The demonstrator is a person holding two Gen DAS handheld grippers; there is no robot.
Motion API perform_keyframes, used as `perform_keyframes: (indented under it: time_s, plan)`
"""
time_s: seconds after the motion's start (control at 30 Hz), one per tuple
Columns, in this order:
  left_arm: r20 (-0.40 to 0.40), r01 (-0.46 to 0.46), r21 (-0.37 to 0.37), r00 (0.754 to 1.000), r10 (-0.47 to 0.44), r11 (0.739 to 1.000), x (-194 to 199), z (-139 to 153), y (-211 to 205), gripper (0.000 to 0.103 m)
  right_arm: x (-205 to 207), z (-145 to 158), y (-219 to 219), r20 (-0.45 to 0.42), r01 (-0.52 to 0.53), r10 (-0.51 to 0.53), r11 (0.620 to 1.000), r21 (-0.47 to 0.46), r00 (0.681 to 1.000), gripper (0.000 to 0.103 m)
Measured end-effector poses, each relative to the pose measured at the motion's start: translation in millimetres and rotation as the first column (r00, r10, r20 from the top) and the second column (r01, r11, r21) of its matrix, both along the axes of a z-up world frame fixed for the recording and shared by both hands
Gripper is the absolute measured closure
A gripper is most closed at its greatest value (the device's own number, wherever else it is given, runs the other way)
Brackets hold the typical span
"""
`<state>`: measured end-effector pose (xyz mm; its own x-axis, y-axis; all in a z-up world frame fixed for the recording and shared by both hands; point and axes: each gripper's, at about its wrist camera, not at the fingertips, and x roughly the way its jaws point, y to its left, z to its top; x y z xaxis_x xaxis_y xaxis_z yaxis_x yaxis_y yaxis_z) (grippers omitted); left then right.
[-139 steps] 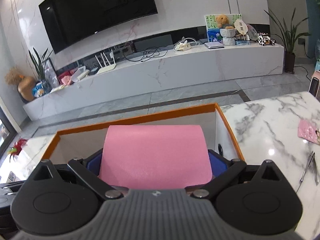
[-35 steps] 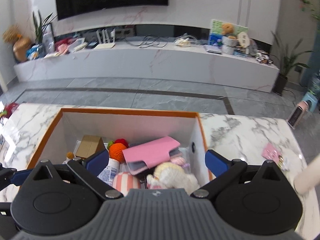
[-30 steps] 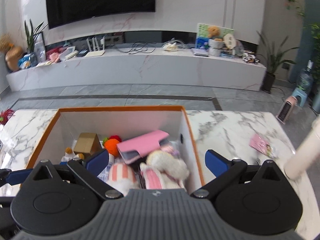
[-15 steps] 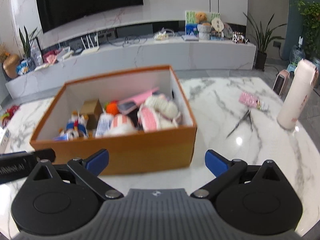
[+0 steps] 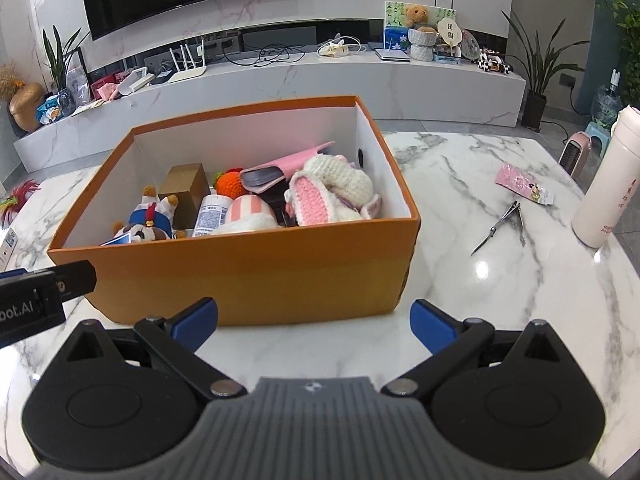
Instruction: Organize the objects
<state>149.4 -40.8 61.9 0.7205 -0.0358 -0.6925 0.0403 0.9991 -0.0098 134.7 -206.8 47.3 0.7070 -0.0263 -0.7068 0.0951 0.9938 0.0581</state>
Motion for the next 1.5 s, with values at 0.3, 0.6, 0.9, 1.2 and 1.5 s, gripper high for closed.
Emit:
perform_keyframes:
  time_s: [0.3,0.6,0.9,1.2,1.5]
  plan:
    - [0.013,0.004,0.061,1.0,-0.004,0.998,-4.8,0.4,-9.5,0.01,-0.2,-0.5,0.6,-0.001,0.002,-0.002,1.0,-0.016,1.0,0.001]
    - [0.025,0.019,0.074,0.999,-0.021,0.997,-7.3,2.1,-10.1,0.01,-1.0,-1.9,3.4,-0.002,0.003,-0.003,1.0,-0.023,1.0,0.001]
    - [0.031,0.006,0.079,0.999,-0.009,0.997,-7.3,3.4,-8.6,0.01,-0.9,-1.9,5.1,0.0,0.003,-0.003,1.0,-0.021,1.0,0.001]
    - [0.03,0.01,0.079,0.999,-0.012,0.997,-8.2,3.6,-8.3,0.01,-1.0,-1.9,5.5,0.0,0.003,-0.003,1.0,-0.021,1.0,0.001]
    - [0.029,0.019,0.082,0.999,-0.022,0.996,-8.3,4.2,-9.7,0.01,-0.1,-1.5,4.8,0.001,0.001,-0.001,1.0,-0.024,1.0,0.001]
